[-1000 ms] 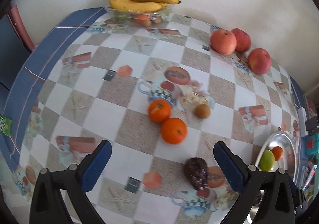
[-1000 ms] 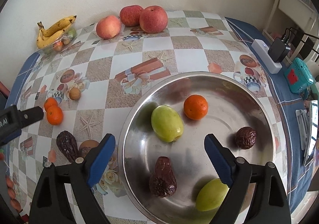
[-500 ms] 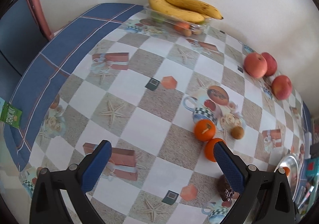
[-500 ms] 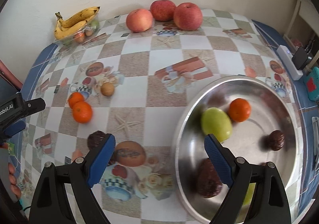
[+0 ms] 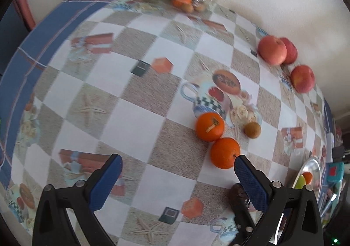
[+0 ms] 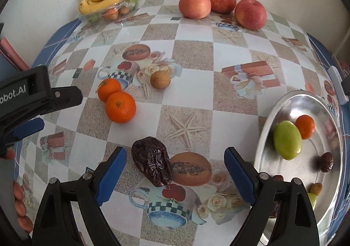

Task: Organize fruits
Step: 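Move the left tool to a tangerine while the right tool moves to the long dark date, then grasp the long dark date with the right tool while the left grasps the tangerine, then carry the date over the bowl with the right tool while the left drops the tangerine in, then open the right tool to drop the date into the bowl while the left tool withdraws, then move the left tool to the last tangerine while the right moves to the tan round fruit, then grasp the tan round fruit with the right tool while the left grasps the tangerine, then carry the tan fruit and the tangerine over the steel bowl with both tools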

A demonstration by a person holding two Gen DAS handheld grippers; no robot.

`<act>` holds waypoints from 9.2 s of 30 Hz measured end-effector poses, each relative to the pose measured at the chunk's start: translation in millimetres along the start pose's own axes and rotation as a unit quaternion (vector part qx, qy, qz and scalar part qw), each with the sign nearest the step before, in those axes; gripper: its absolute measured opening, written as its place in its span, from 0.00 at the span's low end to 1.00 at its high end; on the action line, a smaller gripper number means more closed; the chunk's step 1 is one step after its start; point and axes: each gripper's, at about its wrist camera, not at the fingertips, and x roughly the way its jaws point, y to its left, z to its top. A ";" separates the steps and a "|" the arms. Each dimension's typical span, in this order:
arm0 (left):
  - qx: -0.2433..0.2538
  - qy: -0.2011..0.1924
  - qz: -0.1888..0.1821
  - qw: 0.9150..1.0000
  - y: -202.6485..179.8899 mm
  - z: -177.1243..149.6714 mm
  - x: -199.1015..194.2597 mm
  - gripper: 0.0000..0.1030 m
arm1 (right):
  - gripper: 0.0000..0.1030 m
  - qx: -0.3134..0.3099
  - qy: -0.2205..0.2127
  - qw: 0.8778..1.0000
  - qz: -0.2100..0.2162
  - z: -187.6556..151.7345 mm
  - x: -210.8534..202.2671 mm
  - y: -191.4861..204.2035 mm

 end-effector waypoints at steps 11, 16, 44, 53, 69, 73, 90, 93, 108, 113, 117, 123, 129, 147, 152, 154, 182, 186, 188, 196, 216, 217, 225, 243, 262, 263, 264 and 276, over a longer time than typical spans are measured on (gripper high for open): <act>0.015 0.021 -0.044 0.999 -18.9 0.6 23.4 1.00 | 0.88 -0.001 0.028 1.000 -0.004 1.3 22.5 3.4; 0.007 0.020 -0.057 0.998 -19.1 3.2 23.2 0.99 | 0.88 -0.002 0.028 1.000 -0.005 4.1 23.8 6.0; -0.020 0.036 -0.150 0.988 -23.3 -4.0 6.2 0.30 | 0.38 0.031 -0.006 0.999 0.041 4.8 -13.0 -15.1; 0.001 0.026 -0.175 0.984 -41.0 -8.5 -11.2 0.30 | 0.38 0.064 -0.033 0.997 0.028 2.9 -31.8 -53.5; 0.103 0.028 -0.198 0.974 -109.2 -43.4 -27.8 0.30 | 0.38 0.152 -0.060 0.987 0.012 -6.6 -55.5 -125.4; 0.132 0.036 -0.203 0.970 -128.4 -57.1 -27.3 0.30 | 0.38 0.180 -0.058 0.982 -0.001 -11.5 -57.6 -145.1; 0.241 0.060 -0.220 0.943 -188.2 -108.7 -25.3 0.30 | 0.38 0.286 -0.045 0.956 -0.049 -38.1 -65.5 -213.1; 0.241 0.052 -0.219 0.944 -186.1 -106.4 -26.4 0.30 | 0.38 0.283 -0.045 0.957 -0.047 -37.5 -64.2 -211.3; 0.211 0.063 -0.186 0.958 -173.4 -99.4 -10.5 0.30 | 0.40 0.256 -0.017 0.966 -0.044 -34.3 -48.7 -197.4; 0.209 0.060 -0.179 0.960 -172.3 -98.8 -10.9 0.31 | 0.41 0.250 -0.013 0.967 -0.045 -32.9 -46.9 -195.7; 0.197 0.060 -0.151 0.967 -165.6 -93.2 -5.6 0.52 | 0.41 0.249 -0.012 0.967 -0.046 -32.1 -47.3 -196.1; 0.149 0.043 -0.060 0.986 -138.2 -76.0 4.7 0.86 | 0.72 0.235 -0.015 0.970 -0.054 -29.5 -46.3 -192.5; 0.109 0.001 0.022 0.994 -107.8 -61.5 5.3 1.00 | 0.91 0.210 -0.023 0.976 -0.062 -25.8 -44.4 -184.4; 0.080 -0.012 0.034 0.996 -85.9 -50.8 2.2 1.00 | 0.92 0.162 -0.041 0.982 -0.086 -20.2 -44.7 -166.4; 0.055 -0.012 0.035 0.998 -69.3 -41.0 1.6 1.00 | 0.91 0.142 -0.044 0.985 -0.088 -16.4 -45.4 -156.4; 0.037 -0.014 0.030 0.999 -58.1 -35.2 -0.5 1.00 | 0.91 0.136 -0.044 0.986 -0.082 -13.6 -44.0 -150.6; -0.039 -0.036 0.002 0.999 20.9 8.4 -14.2 1.00 | 0.91 0.022 -0.047 0.998 -0.025 18.5 -23.3 -26.6; -0.041 -0.027 -0.029 0.998 14.0 16.0 -6.8 1.00 | 0.91 0.042 -0.045 0.998 -0.010 25.5 -17.7 -26.7; -0.052 -0.024 -0.036 0.998 13.8 18.4 -3.9 0.99 | 0.91 0.053 -0.046 0.997 0.007 30.1 -14.7 -26.7; -0.052 -0.014 -0.065 0.996 3.9 29.9 12.9 0.90 | 0.72 0.033 -0.055 0.998 0.017 46.9 0.9 -11.2; -0.036 0.022 -0.068 0.997 -13.4 32.2 40.7 0.49 | 0.50 0.023 -0.035 0.999 0.020 65.7 36.9 -0.3; -0.037 0.024 -0.071 0.997 -13.4 32.0 41.1 0.45 | 0.49 0.023 -0.036 0.999 0.022 66.9 37.5 0.2; -0.043 0.021 -0.079 0.996 -11.4 29.6 38.8 0.38 | 0.33 0.020 -0.040 0.998 0.037 73.5 42.4 3.8; -0.075 0.024 -0.075 0.994 0.7 14.8 28.0 0.37 | 0.27 0.001 -0.042 0.999 0.022 53.7 21.3 -0.2; -0.033 0.011 -0.052 0.998 -16.8 -22.2 -1.1 0.37 | 0.27 0.032 -0.058 0.998 0.021 20.5 -26.8 -22.0; -0.026 0.007 -0.048 0.998 -19.5 -24.8 -4.2 0.37 | 0.27 0.038 -0.058 0.997 0.025 18.1 -29.3 -23.9; -0.022 0.005 -0.047 0.999 -20.9 -26.2 -6.1 0.37 | 0.27 0.043 -0.060 0.997 0.030 15.3 -32.5 -25.7; 0.001 -0.003 -0.042 0.999 -37.6 -40.4 -12.0 0.37 | 0.27 0.085 -0.065 0.994 0.031 -3.5 -52.4 -55.9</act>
